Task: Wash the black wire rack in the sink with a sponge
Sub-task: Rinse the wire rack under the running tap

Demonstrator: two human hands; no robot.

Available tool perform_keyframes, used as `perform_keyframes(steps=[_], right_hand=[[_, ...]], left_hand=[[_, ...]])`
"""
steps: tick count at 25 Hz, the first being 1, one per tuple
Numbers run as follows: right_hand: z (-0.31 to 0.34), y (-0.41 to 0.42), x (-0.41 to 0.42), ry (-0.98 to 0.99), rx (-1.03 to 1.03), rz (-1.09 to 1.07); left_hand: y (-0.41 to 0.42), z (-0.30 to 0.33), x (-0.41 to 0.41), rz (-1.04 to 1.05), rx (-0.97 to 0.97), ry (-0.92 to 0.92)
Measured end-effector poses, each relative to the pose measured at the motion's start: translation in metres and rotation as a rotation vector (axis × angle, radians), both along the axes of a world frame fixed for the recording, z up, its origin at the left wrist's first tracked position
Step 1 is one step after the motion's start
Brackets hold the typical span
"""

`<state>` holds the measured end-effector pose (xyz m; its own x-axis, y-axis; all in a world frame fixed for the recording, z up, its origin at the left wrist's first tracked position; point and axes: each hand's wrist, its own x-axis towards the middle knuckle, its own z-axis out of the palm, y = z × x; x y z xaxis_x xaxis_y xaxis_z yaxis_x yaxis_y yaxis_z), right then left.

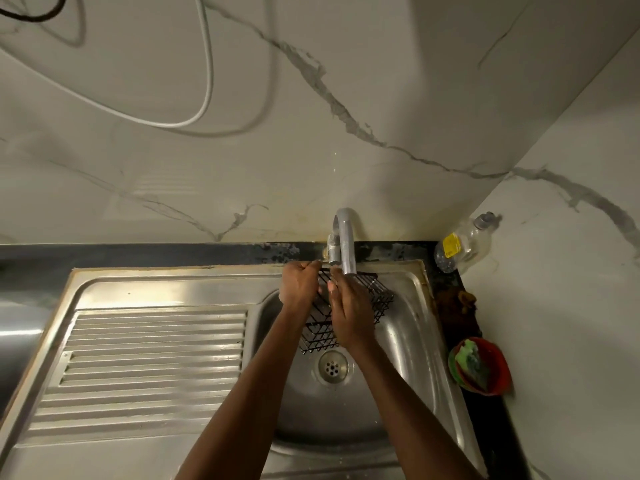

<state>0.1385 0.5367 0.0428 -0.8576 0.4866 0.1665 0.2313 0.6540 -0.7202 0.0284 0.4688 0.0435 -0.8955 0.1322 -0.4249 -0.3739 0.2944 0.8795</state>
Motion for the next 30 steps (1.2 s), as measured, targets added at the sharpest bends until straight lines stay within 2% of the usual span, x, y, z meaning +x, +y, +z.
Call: perform_keyframes(steps=[3, 6, 8, 12, 14, 17, 20, 24, 25, 26, 30], right_hand=[[0.022, -0.006, -0.027, -0.285, -0.122, -0.070], [0.028, 0.008, -0.054, -0.645, -0.380, -0.113], [0.021, 0.020, -0.065, -0.745, -0.536, -0.126], [-0.035, 0.047, -0.077, -0.710, -0.671, -0.161], [0.004, 0.036, -0.068, -0.717, -0.728, -0.230], [0.020, 0.045, -0.061, -0.672, -0.710, -0.201], [0.026, 0.051, -0.060, -0.642, -0.675, -0.113], [0.008, 0.055, -0.053, -0.651, -0.729, -0.056], [0.008, 0.050, -0.055, -0.624, -0.883, -0.060], [0.007, 0.048, -0.058, -0.561, -0.908, -0.046], [0.027, 0.030, -0.068, -0.741, -0.783, 0.097]], left_hand=[[-0.010, 0.003, 0.001, 0.058, -0.104, 0.009], [-0.013, 0.011, 0.012, 0.067, -0.163, 0.068], [-0.010, 0.021, 0.024, 0.076, -0.240, 0.079], [-0.003, 0.028, 0.053, 0.114, -0.333, 0.158], [-0.003, 0.029, 0.061, 0.144, -0.321, 0.191], [-0.004, 0.026, 0.058, 0.190, -0.333, 0.169], [0.000, 0.021, 0.048, 0.171, -0.377, 0.175], [0.007, 0.025, 0.045, 0.141, -0.408, 0.150], [0.008, 0.027, 0.045, 0.143, -0.417, 0.140], [0.008, 0.025, 0.045, 0.146, -0.427, 0.137], [0.004, 0.017, 0.043, 0.155, -0.445, 0.066]])
